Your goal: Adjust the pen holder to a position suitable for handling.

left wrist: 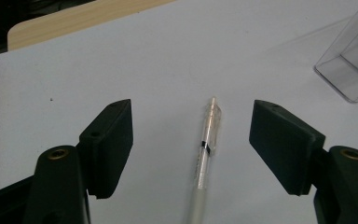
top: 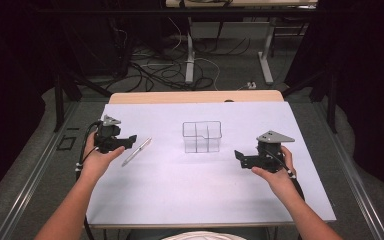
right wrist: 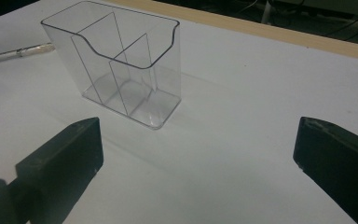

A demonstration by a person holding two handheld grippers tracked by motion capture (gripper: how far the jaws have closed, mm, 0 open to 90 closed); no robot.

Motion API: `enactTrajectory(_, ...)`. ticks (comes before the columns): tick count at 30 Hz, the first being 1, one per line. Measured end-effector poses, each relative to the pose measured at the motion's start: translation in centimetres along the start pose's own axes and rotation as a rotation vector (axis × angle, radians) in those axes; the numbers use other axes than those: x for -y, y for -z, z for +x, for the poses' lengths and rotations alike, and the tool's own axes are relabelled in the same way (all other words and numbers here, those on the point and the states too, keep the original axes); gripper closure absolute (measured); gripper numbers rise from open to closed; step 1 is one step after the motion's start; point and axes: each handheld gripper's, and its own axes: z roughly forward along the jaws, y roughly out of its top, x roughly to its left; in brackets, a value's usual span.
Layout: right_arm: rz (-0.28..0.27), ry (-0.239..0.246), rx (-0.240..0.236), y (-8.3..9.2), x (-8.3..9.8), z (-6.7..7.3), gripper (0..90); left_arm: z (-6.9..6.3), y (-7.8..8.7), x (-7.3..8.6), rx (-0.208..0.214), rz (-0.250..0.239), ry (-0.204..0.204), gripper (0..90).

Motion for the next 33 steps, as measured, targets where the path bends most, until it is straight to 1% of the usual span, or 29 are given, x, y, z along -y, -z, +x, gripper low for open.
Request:
enactTrajectory(1, -0.005, -0.002, 0.001, 0.0, 0.0, 0.0, 0.4, 0.0, -0.1, -0.1, 0.001, 0.003, -0.008, 30.5)
enactTrajectory(2, -0.008, -0.002, 0.004, 0.0, 0.1, -0.1, 0.0, 0.0, -0.3, -0.1, 0.012, 0.009, -0.013, 30.6)
enactTrajectory(3, -0.007, -0.005, 0.005, 0.0, 0.2, -0.1, 0.0, 0.0, -0.5, -0.1, 0.013, 0.011, -0.011, 31.0)
enactTrajectory(5, -0.012, -0.008, 0.002, -0.1, 0.4, 0.0, 0.0, 0.0, -0.8, -0.1, 0.013, 0.030, -0.019, 32.0)
enactTrajectory(6, -0.014, 0.001, 0.008, -0.1, 0.5, 0.0, 0.0, 0.0, -0.9, -0.2, 0.017, 0.051, -0.023, 32.2)
enactTrajectory(8, -0.010, -0.002, 0.003, -0.1, 0.7, 0.1, 0.0, -0.2, -1.4, -0.1, 0.014, 0.065, -0.030, 32.8)
enactTrajectory(9, -0.011, 0.011, 0.005, -0.2, 0.8, 0.0, 0.0, -0.2, -1.6, 0.0, 0.012, 0.075, -0.037, 33.7)
enactTrajectory(10, -0.016, 0.013, 0.014, -0.3, 0.8, 0.0, 0.0, -0.3, -1.8, 0.0, 0.006, 0.090, -0.038, 34.1)
enactTrajectory(11, -0.006, 0.012, 0.007, -0.2, 0.9, 0.0, 0.0, -0.3, -2.0, 0.1, 0.001, 0.103, -0.042, 34.4)
enactTrajectory(12, -0.009, 0.012, 0.005, -0.3, 1.0, 0.0, 0.0, -0.3, -2.3, 0.1, 0.008, 0.113, -0.039, 35.3)
enactTrajectory(15, -0.005, 0.011, 0.002, -0.4, 1.1, 0.0, 0.0, -0.4, -2.7, 0.3, 0.003, 0.138, -0.029, 37.7)
enactTrajectory(16, -0.003, 0.003, 0.006, -0.4, 1.2, 0.1, 0.0, -0.3, -2.9, 0.3, 0.010, 0.147, -0.030, 38.9)
enactTrajectory(17, 0.000, 0.013, 0.002, -0.4, 1.2, 0.0, 0.0, -0.3, -3.0, 0.3, 0.012, 0.153, -0.027, 39.8)
enactTrajectory(18, 0.002, 0.015, 0.001, -0.4, 1.3, 0.0, 0.0, -0.2, -3.0, 0.4, 0.017, 0.172, -0.036, 40.8)
enactTrajectory(20, 0.004, 0.019, -0.001, -0.6, 1.4, 0.0, 0.0, -0.2, -3.3, 0.5, 0.022, 0.190, -0.034, 41.8)
enactTrajectory(21, 0.006, 0.018, -0.003, -0.6, 1.4, 0.0, 0.0, -0.2, -3.3, 0.5, 0.033, 0.204, -0.029, 41.9)
enactTrajectory(22, 0.011, 0.017, 0.000, -0.6, 1.4, 0.0, 0.0, -0.1, -3.4, 0.5, 0.026, 0.212, -0.038, 42.3)
enactTrajectory(24, 0.011, 0.015, -0.002, -0.6, 1.5, 0.0, 0.0, -0.1, -3.5, 0.6, 0.031, 0.235, -0.032, 43.4)
enactTrajectory(28, 0.009, 0.020, -0.004, -0.6, 1.5, -0.1, 0.0, 0.1, -3.8, 0.9, 0.041, 0.260, -0.030, 46.4)
enactTrajectory(32, 0.017, 0.014, -0.014, -0.7, 1.5, 0.0, 0.0, 0.0, -4.2, 1.3, 0.048, 0.298, -0.045, 49.4)
enactTrajectory(33, 0.019, 0.021, -0.017, -0.8, 1.6, 0.0, 0.0, 0.0, -4.3, 1.4, 0.052, 0.307, -0.046, 50.2)
